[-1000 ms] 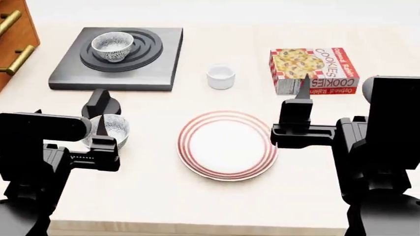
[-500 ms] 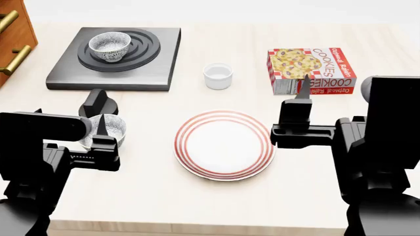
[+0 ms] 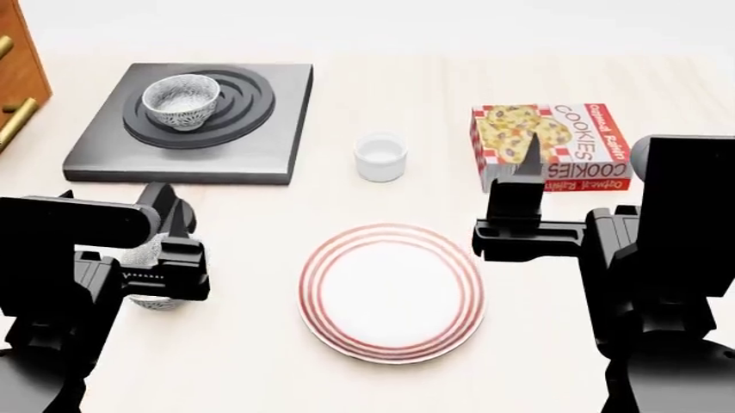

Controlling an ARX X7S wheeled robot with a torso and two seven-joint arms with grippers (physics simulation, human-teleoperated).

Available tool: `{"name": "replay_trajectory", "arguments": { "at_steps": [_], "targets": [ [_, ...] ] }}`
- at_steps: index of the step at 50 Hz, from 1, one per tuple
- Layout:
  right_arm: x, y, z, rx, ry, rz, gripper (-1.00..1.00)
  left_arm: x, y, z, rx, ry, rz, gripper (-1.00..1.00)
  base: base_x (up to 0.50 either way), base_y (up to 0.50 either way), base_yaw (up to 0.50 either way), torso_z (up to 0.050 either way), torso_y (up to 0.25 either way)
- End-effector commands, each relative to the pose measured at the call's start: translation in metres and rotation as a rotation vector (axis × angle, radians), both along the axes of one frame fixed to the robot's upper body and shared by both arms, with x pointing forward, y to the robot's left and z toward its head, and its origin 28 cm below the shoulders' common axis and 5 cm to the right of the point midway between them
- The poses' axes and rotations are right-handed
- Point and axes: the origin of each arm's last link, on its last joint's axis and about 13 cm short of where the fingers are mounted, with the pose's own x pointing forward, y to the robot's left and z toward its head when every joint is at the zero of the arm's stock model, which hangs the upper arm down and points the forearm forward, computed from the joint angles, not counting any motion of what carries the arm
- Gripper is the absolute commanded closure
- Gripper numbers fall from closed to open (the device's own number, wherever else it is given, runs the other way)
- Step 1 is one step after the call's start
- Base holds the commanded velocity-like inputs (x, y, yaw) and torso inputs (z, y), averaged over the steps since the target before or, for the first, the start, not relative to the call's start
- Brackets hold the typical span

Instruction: Pick the akita bowl on the stove and place it on the plate.

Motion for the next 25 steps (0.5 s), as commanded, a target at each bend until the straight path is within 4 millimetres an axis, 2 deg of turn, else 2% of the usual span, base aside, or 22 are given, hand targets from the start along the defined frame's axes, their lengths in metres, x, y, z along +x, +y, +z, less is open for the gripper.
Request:
{"name": "replay_trajectory", "arguments": {
  "at_steps": [1,25],
  "targets": [
    [-0.0002,0.0,-0.0005,0.001,0.0,0.002,-1.0,-0.0005,-0.0005,0.0012,0.0,-0.002,-0.004,-1.0,0.21,0.0,0.0,0.0,0.0],
    [0.0003,0.0002,-0.0002,-0.001,0.001,0.004,-1.0,-0.0008,0.0001,0.0021,-0.002,-0.003,-0.005,-1.0,0.21,0.0,0.0,0.0,0.0]
  ]
}}
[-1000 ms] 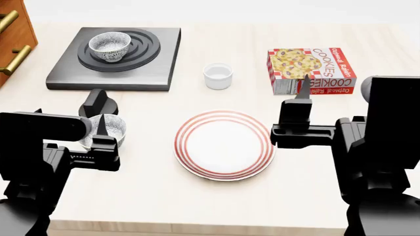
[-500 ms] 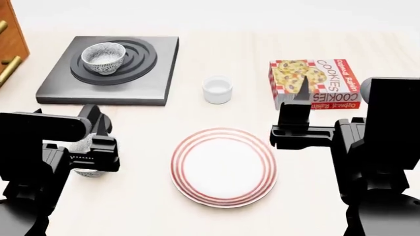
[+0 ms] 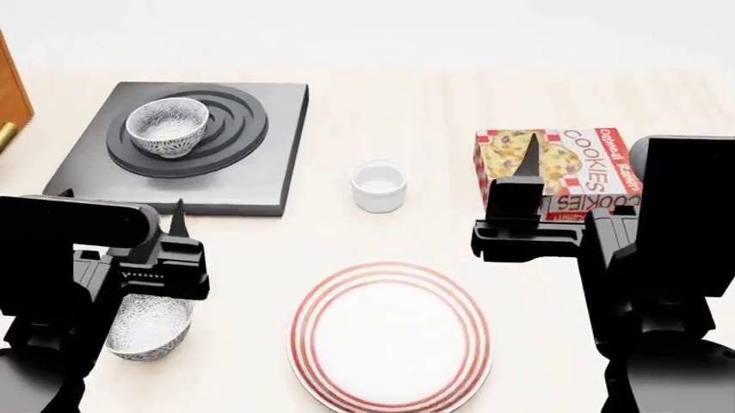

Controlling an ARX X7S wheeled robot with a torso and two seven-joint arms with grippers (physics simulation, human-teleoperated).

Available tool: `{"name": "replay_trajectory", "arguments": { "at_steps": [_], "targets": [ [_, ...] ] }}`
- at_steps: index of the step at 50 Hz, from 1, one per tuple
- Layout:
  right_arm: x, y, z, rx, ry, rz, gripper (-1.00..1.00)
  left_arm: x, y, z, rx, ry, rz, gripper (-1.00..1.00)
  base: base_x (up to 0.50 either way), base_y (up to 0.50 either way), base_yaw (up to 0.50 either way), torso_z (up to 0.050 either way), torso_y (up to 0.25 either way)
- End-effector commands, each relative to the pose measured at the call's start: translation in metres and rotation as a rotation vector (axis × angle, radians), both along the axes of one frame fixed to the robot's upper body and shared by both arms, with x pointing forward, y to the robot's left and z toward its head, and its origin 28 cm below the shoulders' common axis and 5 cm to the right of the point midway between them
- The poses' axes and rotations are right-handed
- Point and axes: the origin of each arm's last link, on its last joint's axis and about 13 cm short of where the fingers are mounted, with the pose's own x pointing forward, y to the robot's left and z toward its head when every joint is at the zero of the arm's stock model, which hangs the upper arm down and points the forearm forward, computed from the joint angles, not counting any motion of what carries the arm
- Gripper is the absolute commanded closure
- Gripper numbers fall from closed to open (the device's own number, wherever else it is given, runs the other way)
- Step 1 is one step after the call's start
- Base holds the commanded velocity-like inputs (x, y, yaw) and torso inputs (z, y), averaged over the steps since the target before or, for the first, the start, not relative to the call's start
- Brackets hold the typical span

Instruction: Pick the akita bowl on the stove and place it on the plate.

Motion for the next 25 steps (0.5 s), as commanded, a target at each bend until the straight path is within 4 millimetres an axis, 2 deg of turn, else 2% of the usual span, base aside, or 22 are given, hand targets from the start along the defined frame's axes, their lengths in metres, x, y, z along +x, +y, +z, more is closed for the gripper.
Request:
{"name": "replay_trajectory", "arguments": {
  "at_steps": [1,25],
  "targets": [
    [0.0,0.0001,0.0001,-0.001,0.0,0.001,-1.0,-0.0002,0.0002,0.0013,-0.002,-0.001,-0.001,-1.0,0.21,0.0,0.0,0.0,0.0],
    [-0.0005,0.0,0.0001,-0.003,0.001,0.002,-1.0,-0.0009,0.0003,0.0006,-0.002,0.002,-0.003,-1.0,0.21,0.0,0.0,0.0,0.0]
  ]
}}
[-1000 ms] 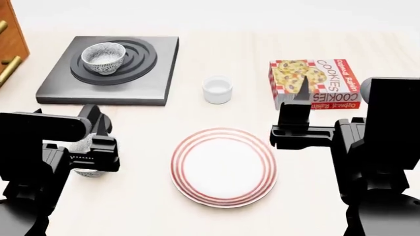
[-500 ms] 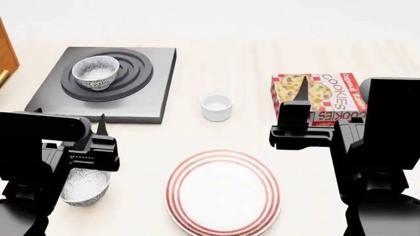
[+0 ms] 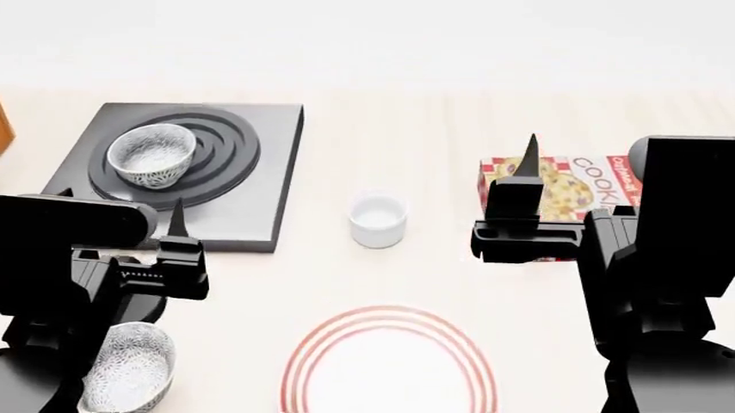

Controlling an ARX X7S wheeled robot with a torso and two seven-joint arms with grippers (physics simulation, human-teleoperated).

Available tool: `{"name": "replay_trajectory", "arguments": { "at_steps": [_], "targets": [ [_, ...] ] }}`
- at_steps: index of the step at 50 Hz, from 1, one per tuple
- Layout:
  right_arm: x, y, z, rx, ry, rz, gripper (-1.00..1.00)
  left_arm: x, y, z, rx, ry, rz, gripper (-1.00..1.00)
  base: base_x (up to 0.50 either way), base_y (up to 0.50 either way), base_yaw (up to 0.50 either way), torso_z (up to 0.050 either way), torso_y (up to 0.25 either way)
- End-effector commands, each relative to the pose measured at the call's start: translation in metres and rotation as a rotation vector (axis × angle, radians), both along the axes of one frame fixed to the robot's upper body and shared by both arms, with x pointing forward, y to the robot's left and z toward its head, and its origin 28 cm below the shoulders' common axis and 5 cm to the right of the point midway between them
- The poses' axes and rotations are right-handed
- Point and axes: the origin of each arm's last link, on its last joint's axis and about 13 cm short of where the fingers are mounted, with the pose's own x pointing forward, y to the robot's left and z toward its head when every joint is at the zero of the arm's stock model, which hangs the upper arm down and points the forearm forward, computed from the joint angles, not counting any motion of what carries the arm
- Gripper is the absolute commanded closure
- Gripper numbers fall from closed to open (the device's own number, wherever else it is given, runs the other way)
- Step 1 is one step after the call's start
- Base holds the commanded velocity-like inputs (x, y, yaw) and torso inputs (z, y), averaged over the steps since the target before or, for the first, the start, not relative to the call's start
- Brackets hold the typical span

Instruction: Pick the akita bowl on the stove and place it on the plate.

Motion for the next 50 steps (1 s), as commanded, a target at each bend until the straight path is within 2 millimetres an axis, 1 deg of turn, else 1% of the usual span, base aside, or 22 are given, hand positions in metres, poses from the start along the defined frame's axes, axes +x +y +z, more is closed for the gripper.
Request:
{"name": "replay_trajectory", "arguments": {
  "at_steps": [1,50],
  "targets": [
    [-0.0001,0.0,0.0,0.0,0.0,0.0,-1.0,-0.0002,0.0001,-0.0005,-0.002,0.004,0.0,-1.0,0.21,0.0,0.0,0.0,0.0],
    [0.0001,0.0005,0.0004,-0.003,0.003,0.003,-1.0,-0.0006,0.0005,-0.0014,0.0,0.005,-0.004,-1.0,0.21,0.0,0.0,0.0,0.001]
  ]
}}
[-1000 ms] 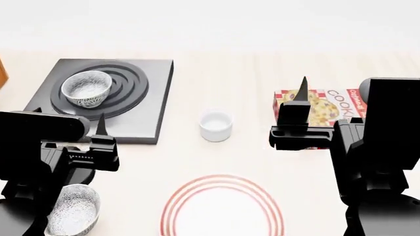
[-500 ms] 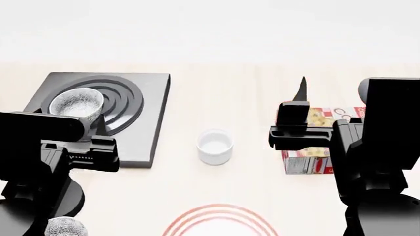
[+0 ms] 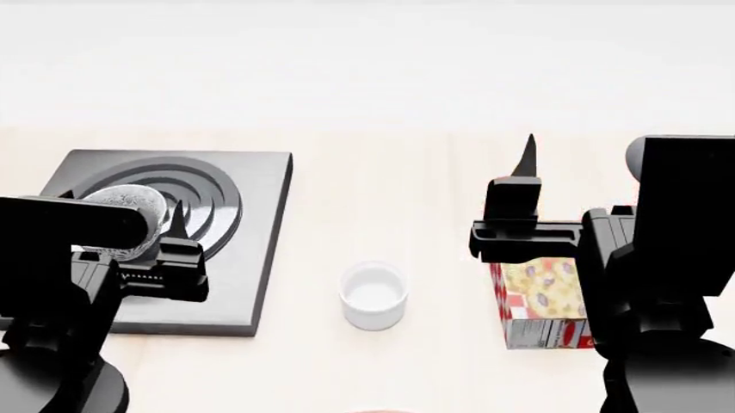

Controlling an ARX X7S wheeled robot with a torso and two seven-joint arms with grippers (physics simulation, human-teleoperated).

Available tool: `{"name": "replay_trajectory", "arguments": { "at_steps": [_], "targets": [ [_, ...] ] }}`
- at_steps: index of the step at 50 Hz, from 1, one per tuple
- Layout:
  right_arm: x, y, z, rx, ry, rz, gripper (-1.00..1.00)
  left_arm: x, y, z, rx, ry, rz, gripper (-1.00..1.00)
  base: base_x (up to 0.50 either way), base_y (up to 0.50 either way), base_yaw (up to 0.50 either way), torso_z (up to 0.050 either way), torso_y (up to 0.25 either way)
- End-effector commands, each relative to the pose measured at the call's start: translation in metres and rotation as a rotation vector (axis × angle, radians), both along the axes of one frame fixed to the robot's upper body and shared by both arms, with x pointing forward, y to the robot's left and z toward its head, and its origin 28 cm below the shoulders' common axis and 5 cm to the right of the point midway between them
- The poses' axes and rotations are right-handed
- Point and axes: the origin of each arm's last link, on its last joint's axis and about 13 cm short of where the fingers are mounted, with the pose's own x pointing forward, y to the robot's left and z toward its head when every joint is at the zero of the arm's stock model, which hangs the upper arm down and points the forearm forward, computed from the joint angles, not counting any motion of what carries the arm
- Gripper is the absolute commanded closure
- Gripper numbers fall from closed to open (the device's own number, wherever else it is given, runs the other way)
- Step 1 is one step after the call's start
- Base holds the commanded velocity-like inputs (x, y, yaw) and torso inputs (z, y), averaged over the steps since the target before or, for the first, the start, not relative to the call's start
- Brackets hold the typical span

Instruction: Pick the akita bowl on the stove and place it on the plate.

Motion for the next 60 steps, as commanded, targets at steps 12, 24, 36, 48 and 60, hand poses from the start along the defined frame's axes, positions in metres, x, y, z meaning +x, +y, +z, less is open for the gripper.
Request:
{"name": "replay_trajectory", "arguments": {
  "at_steps": [12,24,36,48,60],
  "targets": [
    [0.0,0.0,0.0,-0.004,0.004,-0.001,-1.0,-0.001,0.0,0.001,0.002,-0.001,-0.004,-1.0,0.17,0.0,0.0,0.0,0.0],
    [0.001,0.0,-0.001,-0.005,0.005,-0.003,-1.0,0.001,0.001,0.012,0.021,-0.01,0.021,-1.0,0.03,0.0,0.0,0.0,0.0],
    [0.0,0.0,0.0,-0.006,0.003,0.0,-1.0,0.022,0.004,0.057,0.07,-0.045,0.018,-1.0,0.0,0.0,0.0,0.0,0.0],
    [-0.001,0.0,0.001,-0.008,0.002,0.0,-1.0,0.047,0.0,0.1,0.104,-0.044,-0.035,-1.0,0.0,0.0,0.0,0.0,0.0],
    [-0.001,0.001,0.001,-0.006,0.002,0.001,-1.0,0.062,-0.006,0.134,0.089,-0.031,-0.097,-1.0,0.0,0.0,0.0,0.0,0.0]
  ]
}}
